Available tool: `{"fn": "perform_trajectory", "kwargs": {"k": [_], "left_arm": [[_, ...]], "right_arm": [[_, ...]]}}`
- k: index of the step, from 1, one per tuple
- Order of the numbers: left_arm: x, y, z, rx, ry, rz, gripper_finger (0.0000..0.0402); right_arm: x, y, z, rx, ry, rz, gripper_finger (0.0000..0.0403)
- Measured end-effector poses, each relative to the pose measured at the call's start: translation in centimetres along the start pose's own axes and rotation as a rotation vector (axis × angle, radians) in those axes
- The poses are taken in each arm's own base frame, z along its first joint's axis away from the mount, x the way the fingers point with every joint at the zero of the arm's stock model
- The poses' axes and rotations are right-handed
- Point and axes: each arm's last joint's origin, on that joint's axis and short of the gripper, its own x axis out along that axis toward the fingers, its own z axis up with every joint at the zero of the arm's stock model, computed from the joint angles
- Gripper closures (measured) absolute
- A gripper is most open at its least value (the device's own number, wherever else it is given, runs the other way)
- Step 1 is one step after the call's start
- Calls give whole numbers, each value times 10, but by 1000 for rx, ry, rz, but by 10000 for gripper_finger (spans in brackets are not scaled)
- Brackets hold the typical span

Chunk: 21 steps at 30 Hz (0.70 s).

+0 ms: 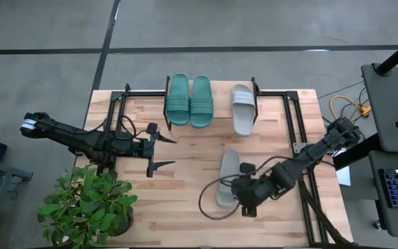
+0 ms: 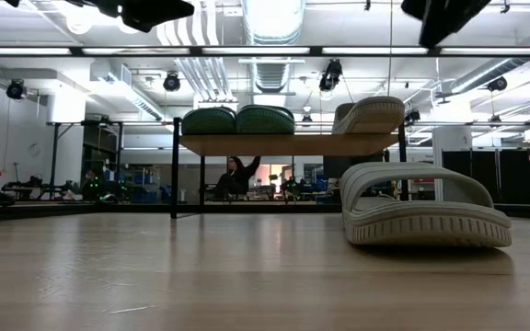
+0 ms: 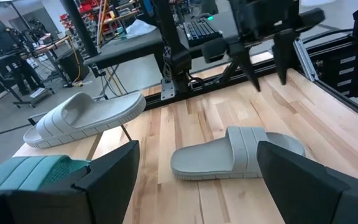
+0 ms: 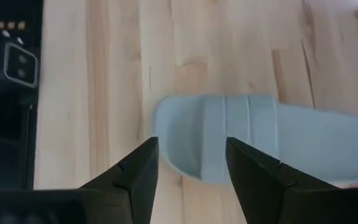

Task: Pick and place slides into the shelf
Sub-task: Put the gray slide on the shelf next to the other gray slide

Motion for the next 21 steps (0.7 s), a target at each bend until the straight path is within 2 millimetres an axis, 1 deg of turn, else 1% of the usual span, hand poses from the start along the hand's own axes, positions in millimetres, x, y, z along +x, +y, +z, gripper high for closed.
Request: {"fn": "perform_trajectory", "kwargs": {"k": [2,4,7,11,15,21], "left_arm": [[0,0,0,0,0,0,94],[0,0,0,0,0,0,94],[0,0,0,-1,0,0,94],[0,0,0,-1,0,0,94],[0,0,0,-8,0,0,94],[0,0,-1,-23,5,-2,94]], "right_arm": [[3,10,-2,-18,-45,-5,232],[5,19,-7,-45,-55,-15,238],[6,34,-10,-74,-84,-27,244],[10,48,-12,-104,-116,-65,252],[26,56,-18,-135,-92,-105,258],[58,65,-25,-179,-27,-170,273]]}}
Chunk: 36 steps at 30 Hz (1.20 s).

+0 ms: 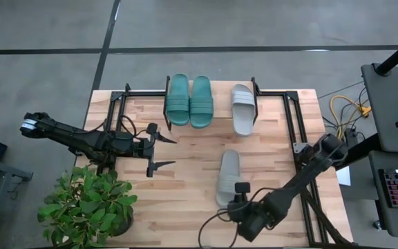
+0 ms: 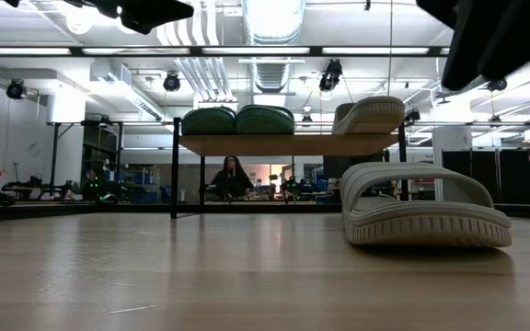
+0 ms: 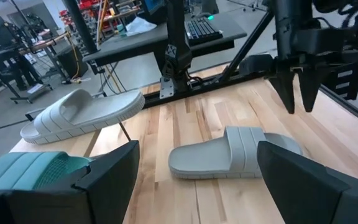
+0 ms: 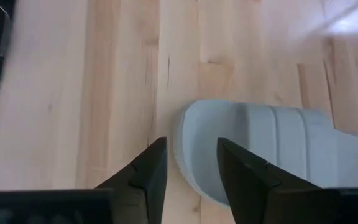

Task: Pick and place slides into the shelf
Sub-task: Put the gray slide on the shelf next to the other gray slide

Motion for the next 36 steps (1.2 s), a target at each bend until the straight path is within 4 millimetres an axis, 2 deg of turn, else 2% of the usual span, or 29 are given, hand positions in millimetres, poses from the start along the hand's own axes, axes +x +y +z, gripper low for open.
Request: {"fn": "perform_trajectory", "kwargs": {"k": [8,14,21,36], "left_arm": [[0,0,-2,4,18,-4,94],[0,-1,-2,4,19,-4,94],[0,-1,-2,3,20,-4,94],[0,-1,-2,5,20,-4,94]], "right_arm": [[23,16,6,-154,143,-233,303],[43,29,8,-252,274,-334,308],[56,34,7,-302,282,-490,294],[65,26,8,-285,305,-515,236]]}}
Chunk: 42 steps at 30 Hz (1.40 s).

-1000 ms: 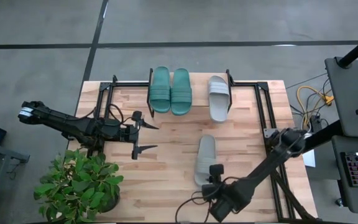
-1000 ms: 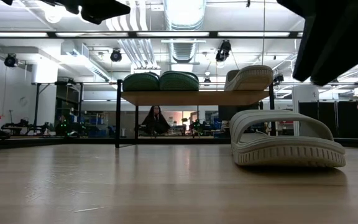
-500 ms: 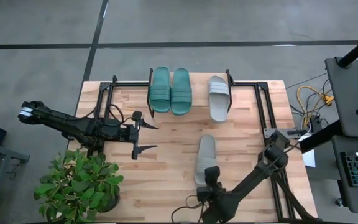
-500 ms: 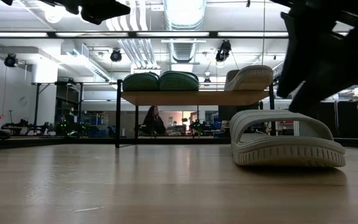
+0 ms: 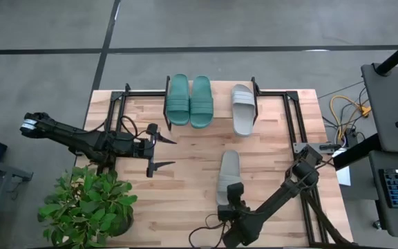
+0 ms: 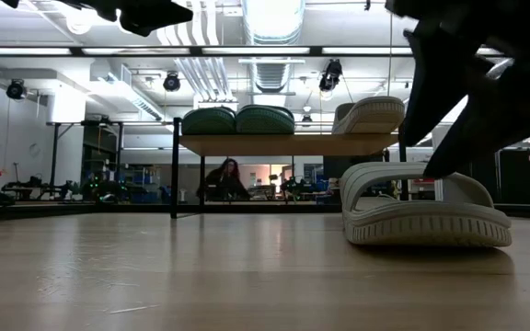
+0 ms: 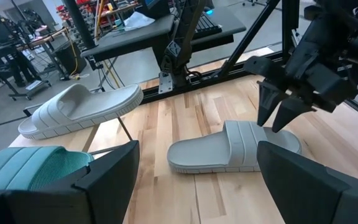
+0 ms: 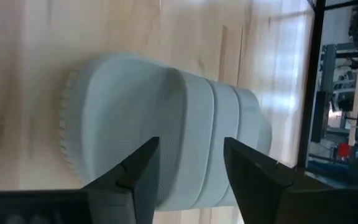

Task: Pick and place slides into the shelf
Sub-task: Put the gray slide on the shelf next to the other gray slide

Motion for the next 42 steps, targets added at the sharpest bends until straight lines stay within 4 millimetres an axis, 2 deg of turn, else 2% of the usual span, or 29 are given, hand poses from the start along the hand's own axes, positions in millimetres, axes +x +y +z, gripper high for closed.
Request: {"fn": "perform_trajectory", "kwargs": {"k": [7,16,21,26,28,33,38,40,42], "left_arm": [[0,0,0,0,0,0,94],[0,0,0,1,0,0,94],[0,0,0,1,0,0,94],[0,0,0,1,0,0,94],[0,0,0,1,0,0,94],[0,0,1,-1,-7,1,94],[0,0,1,-2,-9,-4,94],[0,-1,1,-2,-12,-23,94],[1,-2,1,-10,-16,-52,94]], "right_arm": [[16,-3,-4,-17,50,-27,232],[41,-8,-12,35,115,-75,263],[50,-11,-14,114,134,-101,301],[50,-12,-14,113,109,-132,380],[48,-13,-13,117,104,-130,387],[24,-19,-2,127,70,-110,392],[-19,-37,7,99,8,-86,393],[-41,-49,7,67,-73,-79,393],[-64,-67,9,113,-158,-77,393]]}}
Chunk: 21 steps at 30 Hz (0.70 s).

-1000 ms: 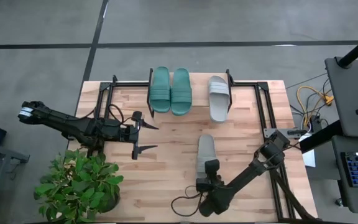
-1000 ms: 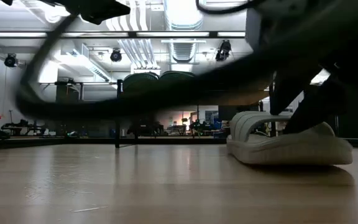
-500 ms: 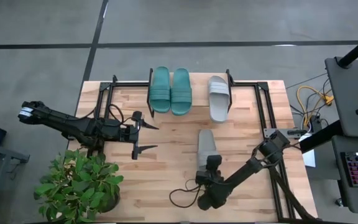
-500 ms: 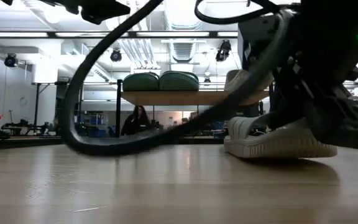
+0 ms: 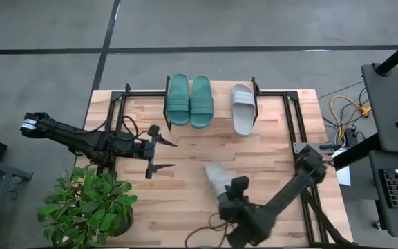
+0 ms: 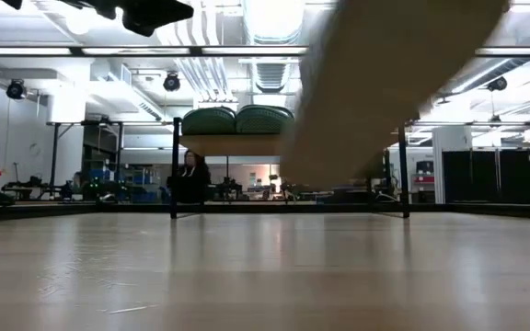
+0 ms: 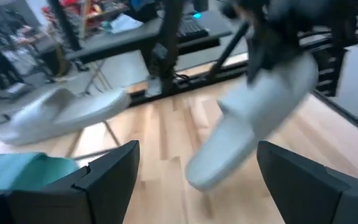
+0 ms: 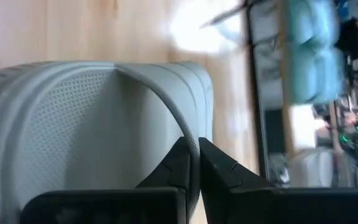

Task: Pick and place slides into the shelf
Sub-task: Put the gray slide on the shelf next to the other gray slide

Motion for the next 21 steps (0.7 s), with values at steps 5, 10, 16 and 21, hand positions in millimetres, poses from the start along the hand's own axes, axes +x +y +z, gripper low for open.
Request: {"fn": "perform_trajectory", "kwargs": {"k": [5,10,16,21], "left_arm": [[1,-3,3,-18,-38,-104,94],[-1,-6,8,-17,-109,-233,94],[7,-8,14,35,-210,-260,94],[26,-12,9,134,-238,-248,94]], "right_arm": [[-51,-55,-2,147,-153,63,393],[-85,-92,-21,205,-295,46,394],[-106,-118,-33,342,-445,-2,394],[-113,-126,-28,417,-511,5,394]]}}
